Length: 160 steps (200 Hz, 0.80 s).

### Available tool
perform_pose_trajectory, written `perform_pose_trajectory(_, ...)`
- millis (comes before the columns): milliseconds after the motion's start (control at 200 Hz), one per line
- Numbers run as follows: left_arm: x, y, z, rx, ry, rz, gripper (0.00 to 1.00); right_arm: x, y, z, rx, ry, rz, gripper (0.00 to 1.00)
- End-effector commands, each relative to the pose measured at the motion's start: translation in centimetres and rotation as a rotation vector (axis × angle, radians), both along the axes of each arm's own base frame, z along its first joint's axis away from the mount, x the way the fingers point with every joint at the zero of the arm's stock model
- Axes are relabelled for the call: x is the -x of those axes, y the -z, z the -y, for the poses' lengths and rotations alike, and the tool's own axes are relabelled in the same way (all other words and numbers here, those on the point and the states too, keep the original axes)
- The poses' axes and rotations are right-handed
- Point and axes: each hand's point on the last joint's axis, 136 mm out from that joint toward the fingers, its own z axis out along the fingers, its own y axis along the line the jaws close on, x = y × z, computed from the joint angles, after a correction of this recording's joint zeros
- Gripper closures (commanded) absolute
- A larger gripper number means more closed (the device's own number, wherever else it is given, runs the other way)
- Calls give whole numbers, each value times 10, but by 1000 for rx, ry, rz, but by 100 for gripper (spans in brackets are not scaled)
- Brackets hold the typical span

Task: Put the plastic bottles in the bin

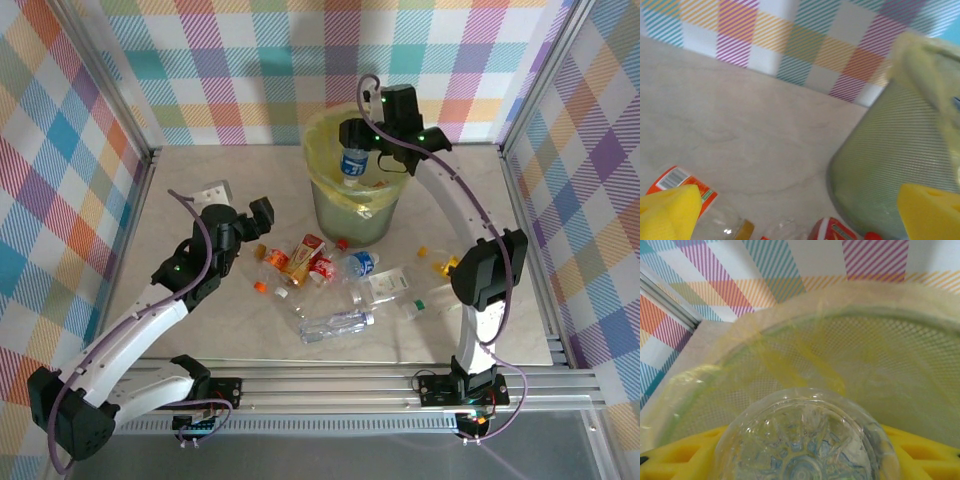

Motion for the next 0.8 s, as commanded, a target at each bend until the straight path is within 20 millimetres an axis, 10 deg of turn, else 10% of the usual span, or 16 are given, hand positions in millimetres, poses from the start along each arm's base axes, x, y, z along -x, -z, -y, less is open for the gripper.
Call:
perform_pose_trajectory(0,3,18,-17,63,-90,-84,0,-1,9,-2,-31,-1,-41,47)
perform_pose_trajectory(535,-1,89,-36,177,-179,-300,0,3,64,20,-35,74,-181,28)
perform_pose_trajectory(795,-2,111,-40,211,-211,-361,0,3,64,23,-40,76,-198,0)
